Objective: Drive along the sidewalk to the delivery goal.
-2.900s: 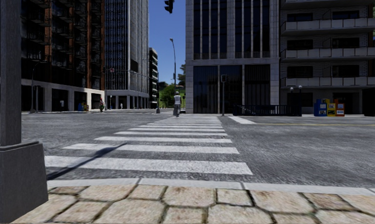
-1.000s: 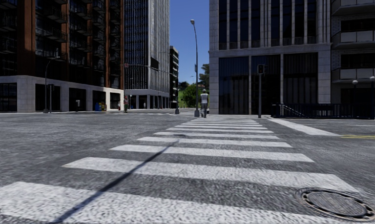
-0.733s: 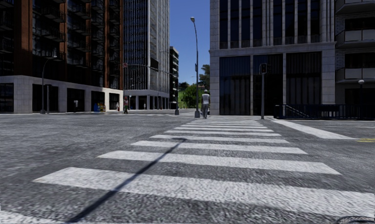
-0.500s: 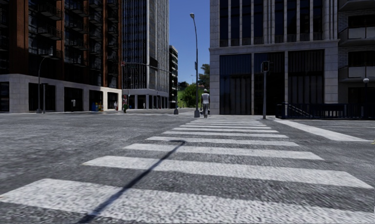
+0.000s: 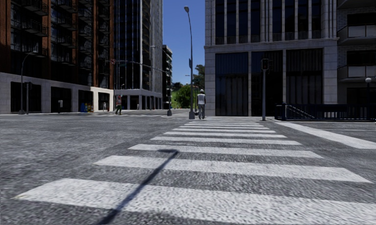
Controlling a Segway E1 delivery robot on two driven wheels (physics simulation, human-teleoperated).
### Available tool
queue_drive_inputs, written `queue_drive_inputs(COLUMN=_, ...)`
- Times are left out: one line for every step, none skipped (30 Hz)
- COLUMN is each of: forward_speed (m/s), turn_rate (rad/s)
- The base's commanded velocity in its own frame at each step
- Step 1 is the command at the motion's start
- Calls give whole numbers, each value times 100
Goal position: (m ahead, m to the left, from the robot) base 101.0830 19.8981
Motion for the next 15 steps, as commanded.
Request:
queue_drive_inputs(forward_speed=174, turn_rate=-26)
queue_drive_inputs(forward_speed=174, turn_rate=-26)
queue_drive_inputs(forward_speed=174, turn_rate=-26)
queue_drive_inputs(forward_speed=174, turn_rate=-26)
queue_drive_inputs(forward_speed=174, turn_rate=-26)
queue_drive_inputs(forward_speed=174, turn_rate=-26)
queue_drive_inputs(forward_speed=174, turn_rate=-26)
queue_drive_inputs(forward_speed=174, turn_rate=-26)
queue_drive_inputs(forward_speed=174, turn_rate=-26)
queue_drive_inputs(forward_speed=174, turn_rate=-26)
queue_drive_inputs(forward_speed=174, turn_rate=-26)
queue_drive_inputs(forward_speed=174, turn_rate=-26)
queue_drive_inputs(forward_speed=174, turn_rate=-26)
queue_drive_inputs(forward_speed=174, turn_rate=-26)
queue_drive_inputs(forward_speed=174, turn_rate=-26)
